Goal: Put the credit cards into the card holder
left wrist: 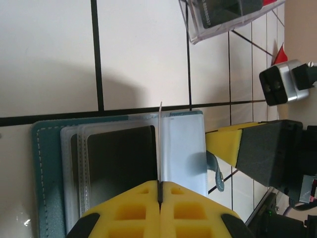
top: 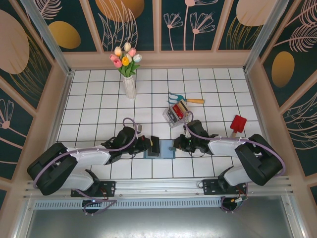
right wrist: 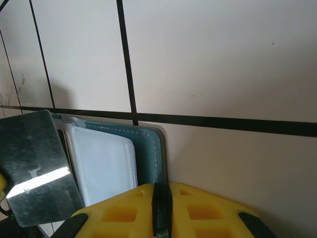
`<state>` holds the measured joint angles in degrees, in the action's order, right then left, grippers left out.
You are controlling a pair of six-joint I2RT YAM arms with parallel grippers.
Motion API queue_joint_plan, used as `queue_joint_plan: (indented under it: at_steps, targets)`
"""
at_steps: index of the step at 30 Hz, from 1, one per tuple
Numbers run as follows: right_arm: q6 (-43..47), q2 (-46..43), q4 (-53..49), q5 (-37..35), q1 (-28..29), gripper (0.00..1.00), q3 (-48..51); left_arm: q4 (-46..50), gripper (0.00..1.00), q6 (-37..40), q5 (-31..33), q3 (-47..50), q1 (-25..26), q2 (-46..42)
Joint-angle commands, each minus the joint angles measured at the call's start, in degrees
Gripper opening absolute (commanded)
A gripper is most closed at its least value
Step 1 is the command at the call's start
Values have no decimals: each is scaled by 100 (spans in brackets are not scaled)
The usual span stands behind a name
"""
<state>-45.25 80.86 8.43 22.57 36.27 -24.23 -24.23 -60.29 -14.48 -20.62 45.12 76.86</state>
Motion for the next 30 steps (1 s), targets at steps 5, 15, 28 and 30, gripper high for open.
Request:
queue_joint_plan:
  at_steps: [5, 15, 28, 30]
  targets:
    - [110, 196, -49, -33, 82, 16, -64, -422, 4, -49, -176, 45, 31, 365]
    - [91, 247, -12, -26, 108, 16, -64, -1031, 4, -335, -492, 99, 38, 661]
    - [140, 328, -74, -39, 120, 16, -166, -332, 3, -204, -34, 38, 32, 213]
    - [149, 334, -80, -51, 123, 16, -170, -315, 3, -178, 0, 41, 32, 147]
